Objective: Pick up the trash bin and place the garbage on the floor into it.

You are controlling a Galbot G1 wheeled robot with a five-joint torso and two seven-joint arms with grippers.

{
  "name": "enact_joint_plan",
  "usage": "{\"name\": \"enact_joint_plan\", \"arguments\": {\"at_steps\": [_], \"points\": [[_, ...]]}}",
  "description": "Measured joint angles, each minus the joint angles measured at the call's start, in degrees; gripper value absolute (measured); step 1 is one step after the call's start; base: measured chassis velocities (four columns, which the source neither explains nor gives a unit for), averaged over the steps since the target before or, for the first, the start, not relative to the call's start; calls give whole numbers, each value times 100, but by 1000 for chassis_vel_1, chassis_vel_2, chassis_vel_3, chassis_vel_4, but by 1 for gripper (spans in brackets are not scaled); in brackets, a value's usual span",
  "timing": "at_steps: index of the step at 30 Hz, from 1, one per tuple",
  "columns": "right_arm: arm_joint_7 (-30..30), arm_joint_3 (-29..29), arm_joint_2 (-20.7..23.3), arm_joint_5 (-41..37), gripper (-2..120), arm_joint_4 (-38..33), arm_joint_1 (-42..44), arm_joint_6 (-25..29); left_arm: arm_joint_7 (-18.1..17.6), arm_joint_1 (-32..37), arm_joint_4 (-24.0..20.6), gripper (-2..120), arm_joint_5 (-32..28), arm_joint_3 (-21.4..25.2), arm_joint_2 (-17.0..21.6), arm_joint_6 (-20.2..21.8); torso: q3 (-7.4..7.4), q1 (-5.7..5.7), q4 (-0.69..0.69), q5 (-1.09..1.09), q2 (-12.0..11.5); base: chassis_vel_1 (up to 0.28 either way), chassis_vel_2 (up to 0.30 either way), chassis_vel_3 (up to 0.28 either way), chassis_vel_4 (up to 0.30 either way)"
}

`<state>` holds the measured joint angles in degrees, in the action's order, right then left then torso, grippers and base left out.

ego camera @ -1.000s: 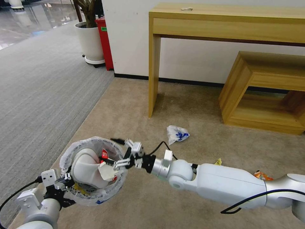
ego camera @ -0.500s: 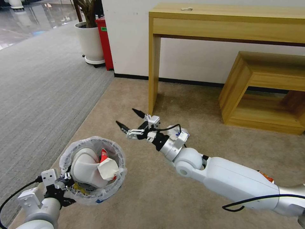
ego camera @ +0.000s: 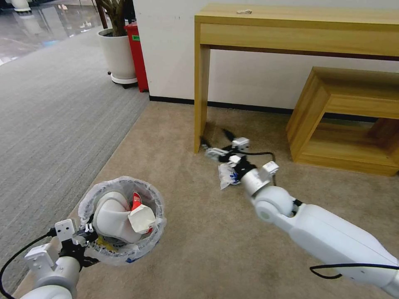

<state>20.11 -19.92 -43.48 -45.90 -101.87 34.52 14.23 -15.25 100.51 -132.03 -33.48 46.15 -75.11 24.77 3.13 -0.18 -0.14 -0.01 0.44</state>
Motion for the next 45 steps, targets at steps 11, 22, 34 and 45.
{"name": "enact_joint_plan", "arguments": {"at_steps": [11,22,34,45], "points": [[370,594,287,431,100,171,588,-69,41,-57,88,0,89,-27,0,-23,0,0,0,-1,0,0,0,0,0],[426,812,354,589,100,360,886,-43,58,-87,158,0,108,-38,-9,-26,0,0,0,0,0,-49,-38,-33,-46],[124,764,62,752,100,762,885,478,67,-94,210,0,86,3,-5,-32,0,0,0,1,0,-19,-19,-23,-22],[-63,724,-37,814,100,910,861,672,72,-145,273,0,83,-2,-23,-35,0,0,0,1,0,-23,-17,-19,-20]]}}
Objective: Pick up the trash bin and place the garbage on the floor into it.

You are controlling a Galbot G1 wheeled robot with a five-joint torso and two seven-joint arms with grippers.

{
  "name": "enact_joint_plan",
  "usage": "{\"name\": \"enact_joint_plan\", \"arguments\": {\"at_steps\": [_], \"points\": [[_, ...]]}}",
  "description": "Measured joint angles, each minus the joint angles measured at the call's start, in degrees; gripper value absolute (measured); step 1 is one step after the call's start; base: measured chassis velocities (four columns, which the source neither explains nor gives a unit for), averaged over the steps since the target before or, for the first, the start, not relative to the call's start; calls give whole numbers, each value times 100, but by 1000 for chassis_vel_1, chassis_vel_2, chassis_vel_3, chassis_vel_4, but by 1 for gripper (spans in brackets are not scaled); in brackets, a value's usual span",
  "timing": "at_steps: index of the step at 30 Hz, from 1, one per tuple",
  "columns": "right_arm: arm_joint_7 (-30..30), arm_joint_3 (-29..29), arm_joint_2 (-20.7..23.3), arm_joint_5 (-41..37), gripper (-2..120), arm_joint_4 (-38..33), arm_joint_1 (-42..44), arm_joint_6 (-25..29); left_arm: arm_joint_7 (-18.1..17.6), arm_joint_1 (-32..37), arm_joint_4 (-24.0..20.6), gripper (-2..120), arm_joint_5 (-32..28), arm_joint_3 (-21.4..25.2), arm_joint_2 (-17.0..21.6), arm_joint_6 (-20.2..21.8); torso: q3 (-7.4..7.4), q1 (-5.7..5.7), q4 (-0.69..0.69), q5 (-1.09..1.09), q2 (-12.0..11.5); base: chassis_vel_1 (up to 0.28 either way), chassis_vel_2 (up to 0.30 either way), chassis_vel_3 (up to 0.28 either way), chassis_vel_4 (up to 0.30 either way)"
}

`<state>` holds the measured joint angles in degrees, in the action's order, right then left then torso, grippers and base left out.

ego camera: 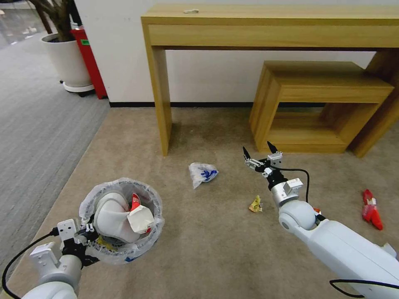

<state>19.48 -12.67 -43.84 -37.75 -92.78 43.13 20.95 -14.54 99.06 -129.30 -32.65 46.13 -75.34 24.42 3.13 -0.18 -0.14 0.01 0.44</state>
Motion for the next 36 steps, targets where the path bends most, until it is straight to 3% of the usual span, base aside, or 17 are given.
{"name": "enact_joint_plan", "arguments": {"at_steps": [36], "points": [[-248,58,79,134,100,-55,89,198,-153,45,-48,0,-199,197,42,210,0,0,0,0,0,-6,-7,-9,-6]]}}
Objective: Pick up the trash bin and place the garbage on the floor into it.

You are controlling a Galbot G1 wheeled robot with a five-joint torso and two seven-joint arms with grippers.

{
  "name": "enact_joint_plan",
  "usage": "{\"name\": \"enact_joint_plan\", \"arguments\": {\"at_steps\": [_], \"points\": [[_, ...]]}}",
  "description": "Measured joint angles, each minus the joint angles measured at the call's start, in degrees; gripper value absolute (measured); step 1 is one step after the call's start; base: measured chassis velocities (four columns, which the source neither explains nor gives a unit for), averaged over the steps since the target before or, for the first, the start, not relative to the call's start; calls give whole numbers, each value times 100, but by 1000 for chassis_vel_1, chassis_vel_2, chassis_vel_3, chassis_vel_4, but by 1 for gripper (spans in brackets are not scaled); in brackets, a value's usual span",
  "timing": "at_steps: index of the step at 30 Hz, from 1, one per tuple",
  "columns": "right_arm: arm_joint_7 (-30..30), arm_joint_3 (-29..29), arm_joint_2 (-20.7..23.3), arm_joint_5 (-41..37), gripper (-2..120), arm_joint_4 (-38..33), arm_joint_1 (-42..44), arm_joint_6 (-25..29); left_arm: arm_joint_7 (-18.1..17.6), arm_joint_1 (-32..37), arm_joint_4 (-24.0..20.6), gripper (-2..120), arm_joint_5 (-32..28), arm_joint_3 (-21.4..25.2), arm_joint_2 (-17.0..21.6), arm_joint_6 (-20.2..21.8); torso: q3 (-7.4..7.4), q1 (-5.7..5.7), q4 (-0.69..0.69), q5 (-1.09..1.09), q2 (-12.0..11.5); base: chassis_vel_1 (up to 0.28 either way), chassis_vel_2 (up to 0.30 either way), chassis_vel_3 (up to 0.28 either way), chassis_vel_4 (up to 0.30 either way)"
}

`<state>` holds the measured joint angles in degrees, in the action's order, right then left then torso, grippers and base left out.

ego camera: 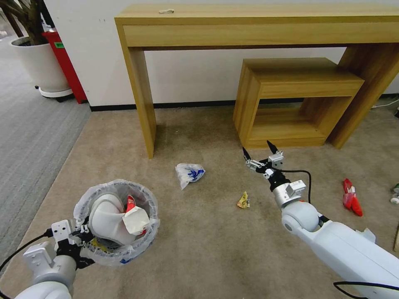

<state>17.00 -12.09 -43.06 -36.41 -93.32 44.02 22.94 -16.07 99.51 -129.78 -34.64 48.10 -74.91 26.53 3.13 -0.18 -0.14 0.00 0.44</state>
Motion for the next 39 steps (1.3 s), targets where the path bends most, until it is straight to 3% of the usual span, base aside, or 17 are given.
{"name": "enact_joint_plan", "arguments": {"at_steps": [39], "points": [[-110,-167,-190,84,100,308,-172,57,18,-96,119,0,-44,41,-11,-51,0,0,0,0,0,-50,50,52,-52]]}}
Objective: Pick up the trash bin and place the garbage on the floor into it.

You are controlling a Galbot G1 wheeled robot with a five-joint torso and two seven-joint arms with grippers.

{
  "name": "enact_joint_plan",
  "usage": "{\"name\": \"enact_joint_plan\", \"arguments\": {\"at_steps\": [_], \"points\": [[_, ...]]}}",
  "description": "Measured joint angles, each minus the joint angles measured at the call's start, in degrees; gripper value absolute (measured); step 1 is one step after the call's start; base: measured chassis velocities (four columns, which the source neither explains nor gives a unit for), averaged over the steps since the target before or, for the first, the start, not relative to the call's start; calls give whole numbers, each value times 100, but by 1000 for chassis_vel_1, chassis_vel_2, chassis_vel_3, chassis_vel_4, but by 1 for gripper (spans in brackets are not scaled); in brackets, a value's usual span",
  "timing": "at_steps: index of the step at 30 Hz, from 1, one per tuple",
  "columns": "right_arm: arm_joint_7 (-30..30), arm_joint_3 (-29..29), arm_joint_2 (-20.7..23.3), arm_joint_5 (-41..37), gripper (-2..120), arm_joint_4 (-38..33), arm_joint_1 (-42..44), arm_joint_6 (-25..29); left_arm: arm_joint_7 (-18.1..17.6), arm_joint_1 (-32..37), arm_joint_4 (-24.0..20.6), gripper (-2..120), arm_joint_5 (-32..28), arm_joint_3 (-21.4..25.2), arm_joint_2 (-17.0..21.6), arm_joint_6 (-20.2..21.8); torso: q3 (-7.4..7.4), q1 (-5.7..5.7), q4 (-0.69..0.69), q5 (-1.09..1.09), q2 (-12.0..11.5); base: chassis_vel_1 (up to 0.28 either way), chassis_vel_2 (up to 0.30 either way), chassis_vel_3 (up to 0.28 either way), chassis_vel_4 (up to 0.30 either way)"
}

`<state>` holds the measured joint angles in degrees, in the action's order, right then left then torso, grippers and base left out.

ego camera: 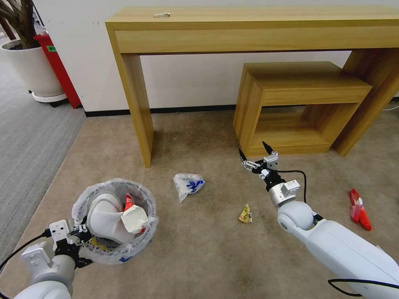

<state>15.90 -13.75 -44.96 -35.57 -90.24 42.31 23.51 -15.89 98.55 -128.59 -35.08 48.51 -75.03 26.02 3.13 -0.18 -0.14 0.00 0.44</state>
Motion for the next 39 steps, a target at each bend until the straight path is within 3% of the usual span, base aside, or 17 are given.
{"name": "enact_joint_plan", "arguments": {"at_steps": [39], "points": [[42,-23,-48,20,100,-110,177,-47,-59,-8,45,0,-261,-23,242,146,0,0,0,0,0,-65,65,61,-62]]}}
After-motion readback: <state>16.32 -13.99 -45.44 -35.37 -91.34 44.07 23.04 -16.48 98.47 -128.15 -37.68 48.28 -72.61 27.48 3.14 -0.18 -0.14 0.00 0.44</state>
